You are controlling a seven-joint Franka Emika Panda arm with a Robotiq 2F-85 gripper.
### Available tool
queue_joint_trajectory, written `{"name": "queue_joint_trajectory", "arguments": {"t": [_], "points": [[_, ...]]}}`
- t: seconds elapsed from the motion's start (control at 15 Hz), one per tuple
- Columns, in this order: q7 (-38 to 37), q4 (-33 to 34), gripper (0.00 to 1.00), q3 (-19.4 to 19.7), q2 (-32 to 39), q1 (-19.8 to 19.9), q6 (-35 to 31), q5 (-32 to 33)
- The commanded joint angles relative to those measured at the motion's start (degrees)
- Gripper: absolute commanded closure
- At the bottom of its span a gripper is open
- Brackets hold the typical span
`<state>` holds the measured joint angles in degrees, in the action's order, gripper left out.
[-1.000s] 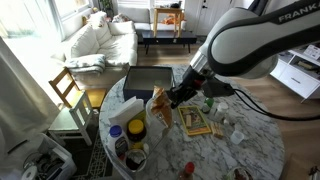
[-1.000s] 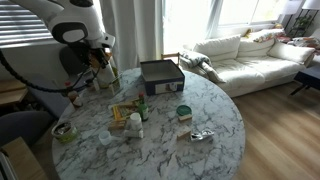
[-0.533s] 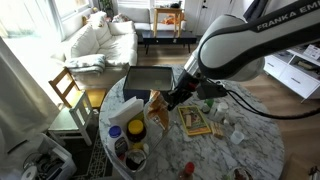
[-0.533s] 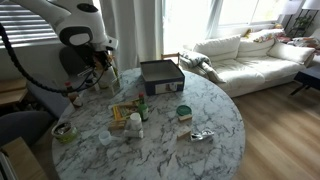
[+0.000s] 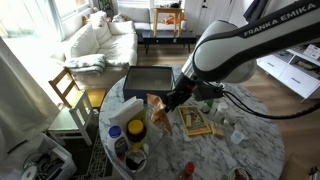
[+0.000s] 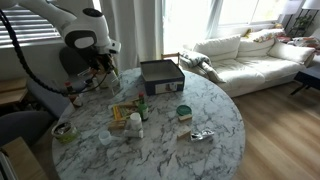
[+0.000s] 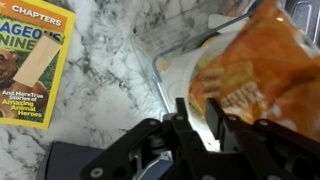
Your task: Move the clear cup backwards and put the orange packet in the cup, put the green sauce bottle on the table then put the clear cup in the clear container
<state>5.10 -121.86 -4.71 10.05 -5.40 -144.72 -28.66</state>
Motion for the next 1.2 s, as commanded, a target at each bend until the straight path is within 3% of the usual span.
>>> {"name": "queue_joint_trajectory", "arguments": {"t": [0.0,0.4,0.73,1.13], "points": [[0.8,1.79,0.4,-1.24,0.81,1.5,0.99,-0.14],[0.69,3.0,0.0,-1.06,0.15,2.07,1.94,0.47],[10.87,4.82,0.0,-1.67,-3.31,4.89,6.59,-5.04],[20.7,8.22,0.0,1.04,-7.09,6.64,23.18,-8.36]]}}
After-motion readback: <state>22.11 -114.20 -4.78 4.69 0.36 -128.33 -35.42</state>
